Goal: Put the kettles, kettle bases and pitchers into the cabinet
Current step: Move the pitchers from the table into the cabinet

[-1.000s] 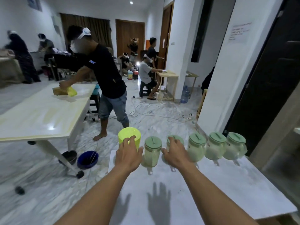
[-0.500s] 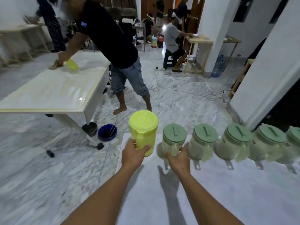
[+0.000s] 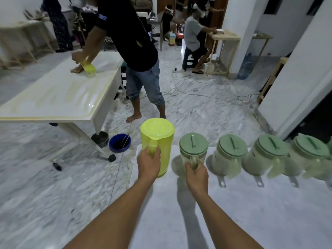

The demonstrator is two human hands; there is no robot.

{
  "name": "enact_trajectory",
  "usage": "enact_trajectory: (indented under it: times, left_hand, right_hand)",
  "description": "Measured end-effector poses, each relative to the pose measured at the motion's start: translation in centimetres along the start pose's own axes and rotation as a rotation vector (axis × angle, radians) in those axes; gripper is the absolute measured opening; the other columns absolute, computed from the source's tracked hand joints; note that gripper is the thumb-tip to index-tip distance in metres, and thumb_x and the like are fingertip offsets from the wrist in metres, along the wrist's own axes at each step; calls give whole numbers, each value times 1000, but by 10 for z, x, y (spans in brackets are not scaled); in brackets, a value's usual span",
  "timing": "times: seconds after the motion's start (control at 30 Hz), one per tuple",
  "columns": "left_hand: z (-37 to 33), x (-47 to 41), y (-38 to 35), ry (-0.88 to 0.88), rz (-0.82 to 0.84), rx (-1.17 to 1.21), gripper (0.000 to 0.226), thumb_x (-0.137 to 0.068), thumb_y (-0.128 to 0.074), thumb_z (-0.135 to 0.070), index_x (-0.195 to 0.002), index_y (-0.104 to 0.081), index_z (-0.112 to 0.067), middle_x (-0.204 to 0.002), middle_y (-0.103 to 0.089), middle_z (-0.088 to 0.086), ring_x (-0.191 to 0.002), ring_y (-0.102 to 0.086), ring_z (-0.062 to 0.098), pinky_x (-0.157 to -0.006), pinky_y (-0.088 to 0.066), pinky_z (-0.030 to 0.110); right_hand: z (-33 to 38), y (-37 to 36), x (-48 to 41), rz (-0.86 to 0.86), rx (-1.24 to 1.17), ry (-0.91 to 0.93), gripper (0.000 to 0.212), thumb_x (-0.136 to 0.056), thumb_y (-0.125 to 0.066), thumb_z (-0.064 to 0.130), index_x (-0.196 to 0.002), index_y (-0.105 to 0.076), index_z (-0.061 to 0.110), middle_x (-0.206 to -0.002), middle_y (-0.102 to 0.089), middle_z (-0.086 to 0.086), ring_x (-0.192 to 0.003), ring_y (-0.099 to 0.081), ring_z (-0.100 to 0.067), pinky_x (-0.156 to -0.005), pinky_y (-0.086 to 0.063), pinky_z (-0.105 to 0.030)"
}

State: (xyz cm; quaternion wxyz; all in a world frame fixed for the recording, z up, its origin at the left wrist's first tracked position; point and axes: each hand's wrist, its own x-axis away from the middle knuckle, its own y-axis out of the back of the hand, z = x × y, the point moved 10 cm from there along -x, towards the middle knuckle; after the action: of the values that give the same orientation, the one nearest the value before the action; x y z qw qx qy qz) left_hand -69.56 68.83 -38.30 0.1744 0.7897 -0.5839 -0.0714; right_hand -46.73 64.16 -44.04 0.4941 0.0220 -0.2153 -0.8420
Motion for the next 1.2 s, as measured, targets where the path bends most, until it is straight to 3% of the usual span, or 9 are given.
enact_trajectory:
  times: [0.13,0.27,0.43,0.57,0.73,0.83,0.97,1.07,1.2]
  left_hand:
    - [-1,-3,14,-2,-18,49,37,-95,-57,-27,-76,-59,5,-74,-66,21,-69,-62,34,-55,-40,32]
    - [-30,6,32,-68,29,74,35,-94,-57,-23,-67,-52,-1,-65,-57,19,-61,-52,29,-53,-36,34]
    - [-93,33,51,-221,99,86,33,-93,-57,-19,-66,-50,0,-61,-50,12,-58,-46,26,-51,-31,35]
    - [-153,70,56,-326,213,137,32,-93,-58,-20,-65,-49,-6,-58,-48,6,-60,-45,26,-51,-27,36]
    - [-214,121,44,-429,385,183,38,-92,-60,-30,-77,-59,5,-71,-61,21,-66,-57,32,-55,-36,36]
    - [-254,169,32,-517,496,208,37,-92,-59,-30,-66,-52,-5,-60,-52,12,-58,-49,28,-51,-31,34]
    - [-297,237,20,-581,631,263,32,-91,-58,-30,-69,-56,-7,-61,-52,7,-56,-48,23,-48,-32,31]
    - [-322,293,2,-623,758,335,29,-88,-57,-31,-67,-55,-11,-59,-51,6,-53,-46,22,-51,-34,30]
    - [-351,380,-20,-694,930,389,29,-87,-57,-30,-64,-56,-11,-56,-47,5,-51,-42,20,-51,-33,31]
  right_hand:
    - [13,6,9,0,-15,32,15,-92,-63,29,-95,-63,15,-87,-69,-8,-85,-65,-29,-78,-55,-42]
    - [46,33,34,-67,-55,79,13,-92,-63,25,-86,-62,13,-77,-66,-8,-77,-64,-27,-70,-51,-38]
    - [83,90,80,-232,-125,78,26,-92,-63,23,-84,-61,-1,-83,-69,-24,-79,-67,-36,-69,-53,-44]
    - [112,152,130,-382,-180,106,25,-91,-63,23,-82,-60,0,-82,-68,-27,-73,-65,-32,-64,-49,-39]
    - [137,234,198,-561,-196,140,17,-86,-64,24,-73,-59,14,-65,-58,-7,-66,-59,-27,-68,-53,-49]
    - [145,290,246,-689,-205,138,13,-84,-63,24,-75,-60,14,-66,-59,-5,-65,-58,-25,-63,-47,-40]
    - [156,357,315,-872,-175,158,19,-83,-63,20,-66,-56,14,-61,-54,-4,-60,-50,-21,-58,-40,-35]
    - [156,405,370,-999,-120,149,18,-87,-64,18,-76,-64,4,-66,-58,-6,-59,-51,-18,-54,-39,-31]
    - [143,471,438,-1151,-87,122,17,-90,-65,24,-88,-68,7,-74,-66,-4,-68,-61,-20,-59,-44,-30]
